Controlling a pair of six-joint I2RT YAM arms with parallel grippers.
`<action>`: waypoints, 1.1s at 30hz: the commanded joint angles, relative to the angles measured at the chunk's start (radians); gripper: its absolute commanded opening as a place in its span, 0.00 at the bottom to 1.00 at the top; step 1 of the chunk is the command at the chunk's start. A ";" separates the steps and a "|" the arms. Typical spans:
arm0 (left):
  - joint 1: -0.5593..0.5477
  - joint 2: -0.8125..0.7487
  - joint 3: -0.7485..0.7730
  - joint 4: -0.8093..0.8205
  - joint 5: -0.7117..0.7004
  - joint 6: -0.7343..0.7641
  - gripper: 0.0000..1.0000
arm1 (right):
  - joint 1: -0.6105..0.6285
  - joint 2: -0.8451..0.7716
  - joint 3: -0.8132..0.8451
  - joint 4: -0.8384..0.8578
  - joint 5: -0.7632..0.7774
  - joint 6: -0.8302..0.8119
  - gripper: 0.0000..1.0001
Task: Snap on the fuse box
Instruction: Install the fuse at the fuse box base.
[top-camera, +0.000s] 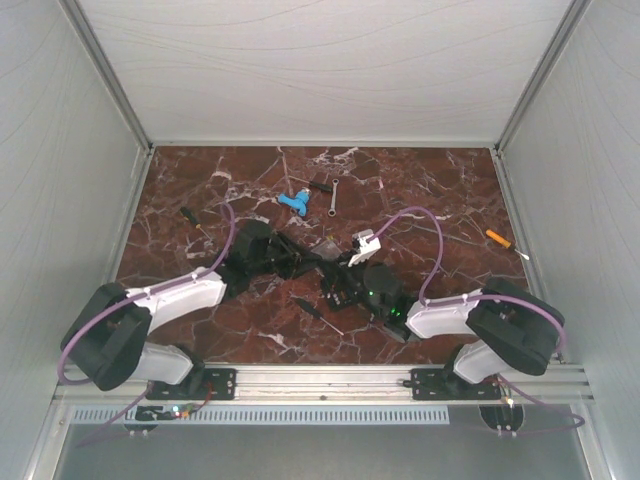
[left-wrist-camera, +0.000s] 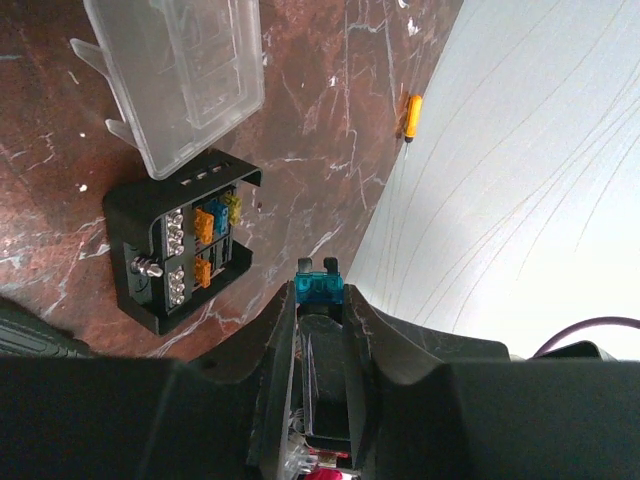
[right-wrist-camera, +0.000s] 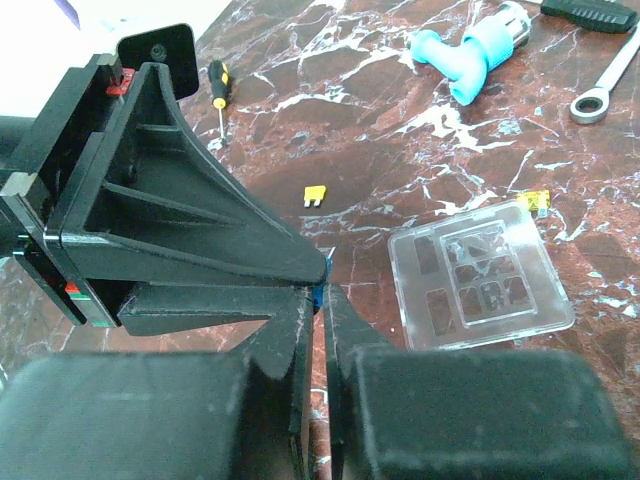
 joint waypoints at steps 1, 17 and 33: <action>-0.048 -0.055 -0.012 0.071 0.142 -0.029 0.17 | -0.013 0.002 0.019 -0.012 0.020 -0.033 0.00; -0.020 -0.116 0.013 -0.122 0.053 0.195 0.49 | -0.216 -0.287 0.112 -0.760 -0.449 -0.070 0.00; -0.089 0.108 0.144 -0.273 0.079 0.461 0.49 | -0.338 -0.136 0.547 -1.538 -0.600 -0.269 0.00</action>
